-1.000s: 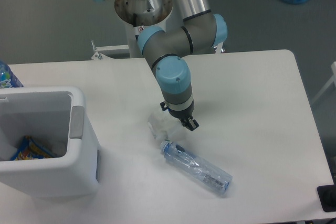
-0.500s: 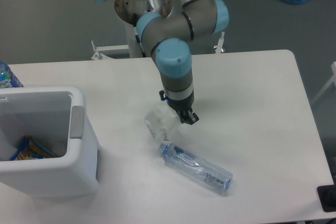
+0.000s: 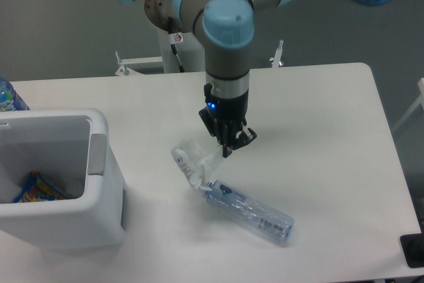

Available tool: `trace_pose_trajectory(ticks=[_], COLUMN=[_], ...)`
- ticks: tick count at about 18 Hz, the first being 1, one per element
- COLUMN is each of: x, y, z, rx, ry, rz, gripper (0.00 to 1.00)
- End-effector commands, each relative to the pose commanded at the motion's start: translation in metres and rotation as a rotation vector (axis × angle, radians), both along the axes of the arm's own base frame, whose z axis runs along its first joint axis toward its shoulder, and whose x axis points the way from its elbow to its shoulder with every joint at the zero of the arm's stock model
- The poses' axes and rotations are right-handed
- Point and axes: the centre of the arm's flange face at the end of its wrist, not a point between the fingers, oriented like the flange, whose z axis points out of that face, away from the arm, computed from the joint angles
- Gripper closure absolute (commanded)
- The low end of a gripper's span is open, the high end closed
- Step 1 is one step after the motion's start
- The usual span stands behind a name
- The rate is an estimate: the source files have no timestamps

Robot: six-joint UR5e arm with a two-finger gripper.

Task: Place the trash in the trash can
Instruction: 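Lift the tissue and carry it over the white trash bin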

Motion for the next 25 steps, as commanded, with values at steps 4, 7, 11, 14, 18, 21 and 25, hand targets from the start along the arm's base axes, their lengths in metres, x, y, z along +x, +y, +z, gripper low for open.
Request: trace_pose_trajectory(ticks=[4,7,11,14,18,21,25], x=[0.014,0.031,0.055,0.078,0.108,0.129,0.155], y=[-0.005,-0.007,-0.010,0.000,0.022,0.051,0.075], z=[0.043,0.066,0.093,0.103,0.102,0.091,0.069], rx=[0.099,0.185,0.287,0.317,0.312,0.287,0.247], ry=[-0.028,-0.096,-0.198,-0.246,-0.276,-0.298,-0.325], rz=[0.105,0.165,0.213,0.225,0.188,0.129,0.070], gripper=[0.93,0.93,0.93,0.93,0.93,0.93,0.93])
